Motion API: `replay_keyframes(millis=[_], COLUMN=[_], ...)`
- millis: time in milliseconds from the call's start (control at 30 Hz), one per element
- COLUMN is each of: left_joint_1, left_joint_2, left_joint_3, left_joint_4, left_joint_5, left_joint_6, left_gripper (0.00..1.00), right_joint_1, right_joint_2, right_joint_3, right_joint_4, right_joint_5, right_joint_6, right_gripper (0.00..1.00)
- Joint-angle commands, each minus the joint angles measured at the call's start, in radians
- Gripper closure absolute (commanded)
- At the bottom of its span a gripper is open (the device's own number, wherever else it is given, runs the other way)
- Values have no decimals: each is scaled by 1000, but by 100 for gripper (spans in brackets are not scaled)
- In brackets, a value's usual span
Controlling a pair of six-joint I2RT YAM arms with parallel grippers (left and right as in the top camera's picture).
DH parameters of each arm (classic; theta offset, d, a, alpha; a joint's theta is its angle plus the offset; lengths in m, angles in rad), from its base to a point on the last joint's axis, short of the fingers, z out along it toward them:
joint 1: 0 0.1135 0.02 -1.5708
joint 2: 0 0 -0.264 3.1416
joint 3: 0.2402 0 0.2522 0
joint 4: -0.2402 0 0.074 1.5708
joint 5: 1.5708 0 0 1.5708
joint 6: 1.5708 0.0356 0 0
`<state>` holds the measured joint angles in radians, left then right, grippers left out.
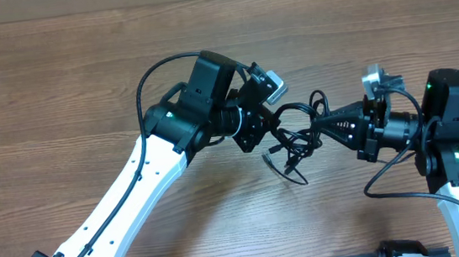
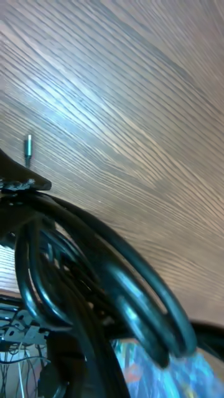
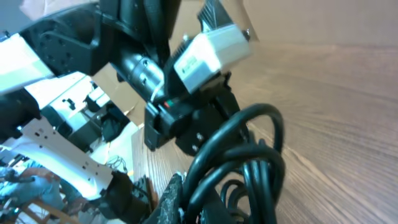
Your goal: Untangle cables
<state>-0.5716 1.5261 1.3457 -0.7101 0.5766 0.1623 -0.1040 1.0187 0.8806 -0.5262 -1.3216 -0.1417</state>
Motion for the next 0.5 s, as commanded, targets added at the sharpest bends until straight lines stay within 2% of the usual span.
replay_keyframes(millis=[0, 267, 467], left_joint_1=[13, 13, 15], left_joint_2=[-14, -14, -14], left_joint_3=[14, 14, 14], left_joint_4=[-29, -79, -90], left_joint_5=[-98, -144, -157], left_joint_6=[21, 43, 43], left_gripper=[96, 96, 96], right_joint_1=[-2, -3, -3], right_joint_2=[-8, -8, -8], right_joint_3=[11, 11, 11], right_joint_4=[68, 220, 362], right_joint_5=[-80, -127, -177], right_joint_6=[105, 273, 454], right_gripper=[96, 96, 96])
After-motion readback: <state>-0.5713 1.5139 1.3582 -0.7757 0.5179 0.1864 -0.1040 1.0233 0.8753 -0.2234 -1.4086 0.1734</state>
